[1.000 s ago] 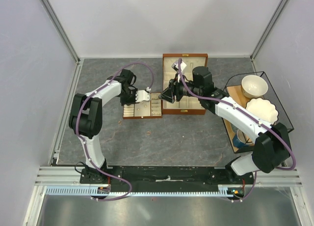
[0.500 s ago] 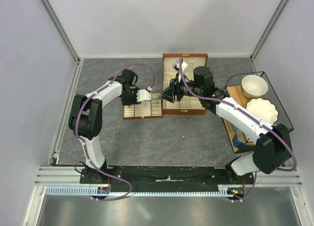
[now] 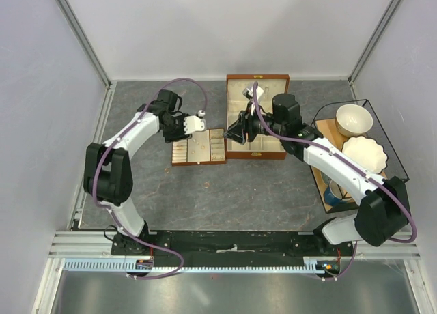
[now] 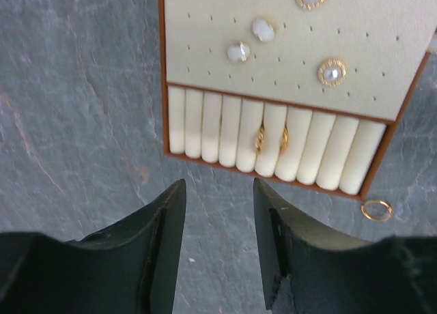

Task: Organize the mixed jewelry
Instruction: Place the jewelry in the compartment layer, then pick up the jewelry from the center of the board.

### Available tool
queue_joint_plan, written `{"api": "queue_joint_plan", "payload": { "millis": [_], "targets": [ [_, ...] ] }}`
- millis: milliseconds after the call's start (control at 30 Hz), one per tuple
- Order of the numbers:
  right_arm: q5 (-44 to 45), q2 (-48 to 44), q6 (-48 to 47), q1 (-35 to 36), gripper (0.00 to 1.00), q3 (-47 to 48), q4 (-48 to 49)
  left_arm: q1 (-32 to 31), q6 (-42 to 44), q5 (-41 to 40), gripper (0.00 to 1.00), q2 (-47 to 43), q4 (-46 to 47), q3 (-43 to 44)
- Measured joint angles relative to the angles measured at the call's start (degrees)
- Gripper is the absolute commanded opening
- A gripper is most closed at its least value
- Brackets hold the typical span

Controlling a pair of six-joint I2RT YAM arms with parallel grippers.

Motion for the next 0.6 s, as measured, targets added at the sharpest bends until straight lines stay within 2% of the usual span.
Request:
{"api": "queue_joint_plan", "payload": {
  "millis": [133, 400, 600],
  "targets": [
    [0.0, -0.7, -0.1, 0.0, 0.53, -0.5, 0.0, 2.4, 0.0, 1.1, 0.51, -5.0, -0.3, -5.2],
    [0.3, -0.9, -1.9, 0.0, 0.53, -0.7, -1.1, 5.5, -1.1, 3.1, 0.51, -18.1, -3.1, -21.9],
    [0.5, -0.9, -2.6, 0.0, 0.54, -0.7, -1.4, 6.0, -4.2, 4.7, 0.48, -21.1, -1.6, -27.6]
  ]
}}
